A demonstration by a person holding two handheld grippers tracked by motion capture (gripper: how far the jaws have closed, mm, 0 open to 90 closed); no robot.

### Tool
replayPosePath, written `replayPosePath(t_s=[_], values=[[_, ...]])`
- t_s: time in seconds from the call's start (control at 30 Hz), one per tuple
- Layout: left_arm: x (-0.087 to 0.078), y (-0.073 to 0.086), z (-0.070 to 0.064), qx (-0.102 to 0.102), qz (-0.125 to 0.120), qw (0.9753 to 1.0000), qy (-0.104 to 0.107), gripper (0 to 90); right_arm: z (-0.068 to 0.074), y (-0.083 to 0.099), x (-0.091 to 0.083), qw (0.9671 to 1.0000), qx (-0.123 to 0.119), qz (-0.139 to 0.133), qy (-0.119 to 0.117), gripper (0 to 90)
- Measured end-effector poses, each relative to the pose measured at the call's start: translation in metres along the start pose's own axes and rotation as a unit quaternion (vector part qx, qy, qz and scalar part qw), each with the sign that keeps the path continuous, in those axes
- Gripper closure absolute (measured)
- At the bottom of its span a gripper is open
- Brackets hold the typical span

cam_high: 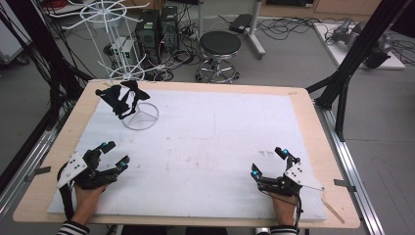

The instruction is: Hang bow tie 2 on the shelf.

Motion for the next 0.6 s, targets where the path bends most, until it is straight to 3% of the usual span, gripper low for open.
replayPosePath(t_s=[0.6], values=[[0.0002,0.001,0.0001,0.001,0.001,1.0,-0.003,20.1,0.0,0.0024,-0.0015,0.9999,-0.004,-0.011,0.002,0.8]])
Point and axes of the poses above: each handheld gripper's, and its own axes: x roughly forward along the jaws, y roughly out of its underside, z roughly to its left, the point moved 3 cm from there along x, roughly forward along the jaws, and after that the axes turned 12 degrees about -z, right-handed, at the moved point
